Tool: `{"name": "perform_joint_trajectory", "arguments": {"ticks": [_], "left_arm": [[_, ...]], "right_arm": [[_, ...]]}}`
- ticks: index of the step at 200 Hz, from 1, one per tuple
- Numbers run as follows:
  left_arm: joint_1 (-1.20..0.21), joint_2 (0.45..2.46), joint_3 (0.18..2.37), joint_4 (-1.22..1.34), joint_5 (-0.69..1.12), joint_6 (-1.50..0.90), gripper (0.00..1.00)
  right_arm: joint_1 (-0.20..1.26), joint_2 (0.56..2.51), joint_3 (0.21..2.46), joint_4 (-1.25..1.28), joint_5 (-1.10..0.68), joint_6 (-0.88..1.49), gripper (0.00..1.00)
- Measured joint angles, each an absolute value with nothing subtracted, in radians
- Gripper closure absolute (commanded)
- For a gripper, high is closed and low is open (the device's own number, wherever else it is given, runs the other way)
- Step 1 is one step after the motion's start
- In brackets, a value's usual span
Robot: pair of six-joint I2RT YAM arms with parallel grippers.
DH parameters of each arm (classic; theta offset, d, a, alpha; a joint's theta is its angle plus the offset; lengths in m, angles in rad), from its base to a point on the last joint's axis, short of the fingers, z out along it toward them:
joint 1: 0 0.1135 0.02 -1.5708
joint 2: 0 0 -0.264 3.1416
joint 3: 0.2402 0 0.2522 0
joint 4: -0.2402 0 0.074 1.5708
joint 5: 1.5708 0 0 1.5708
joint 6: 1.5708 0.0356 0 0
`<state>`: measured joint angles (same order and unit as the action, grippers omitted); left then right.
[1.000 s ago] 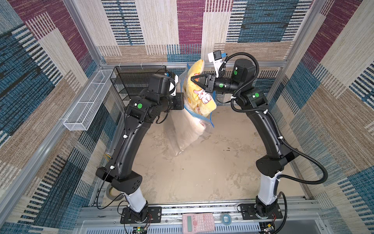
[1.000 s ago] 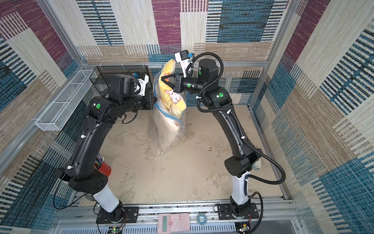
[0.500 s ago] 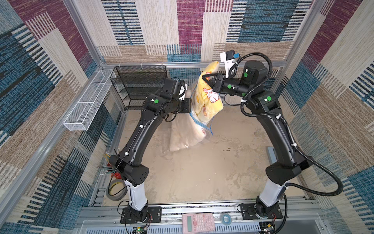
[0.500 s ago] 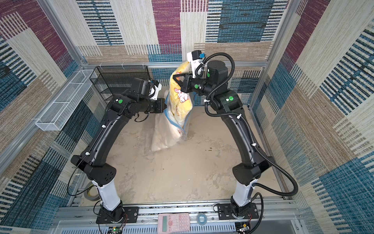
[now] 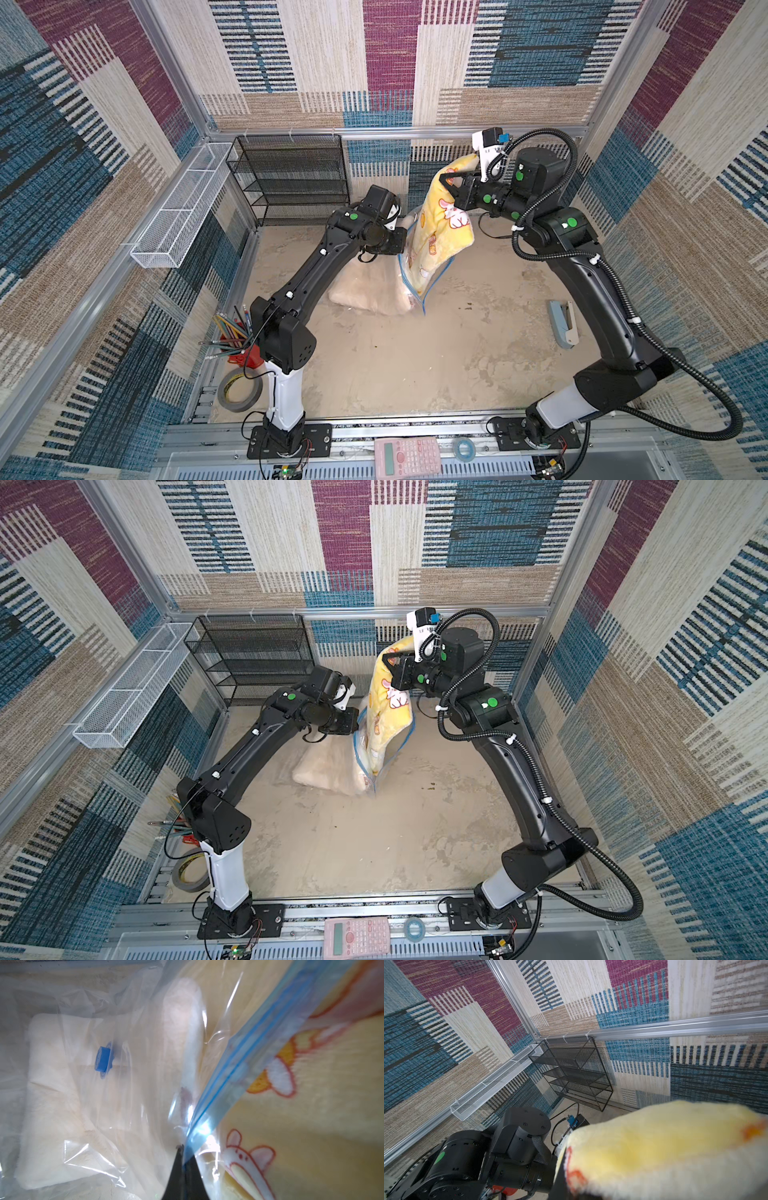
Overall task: Take the blanket out of the vacuum bag
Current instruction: Take out the blanket from the vacuum bag.
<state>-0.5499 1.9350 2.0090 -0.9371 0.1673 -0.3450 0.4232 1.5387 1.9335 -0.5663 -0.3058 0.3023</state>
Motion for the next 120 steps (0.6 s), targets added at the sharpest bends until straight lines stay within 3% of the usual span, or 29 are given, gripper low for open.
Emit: {"name": "perform_joint_trajectory", "arguments": {"ticks": [34, 120], "left_arm": [[-0.549, 1.892, 1.822, -0.844, 0.164, -0.345, 1.0], [-0.55, 1.878, 1.656, -0.765, 0.073, -0.345, 1.0]], "right_arm": [[0.411, 1.46, 1.761, -0.561, -0.25, 0.303, 1.0], [0.392, 1.332, 1.4, -0.474, -0.173, 0.314, 1.0]]}}
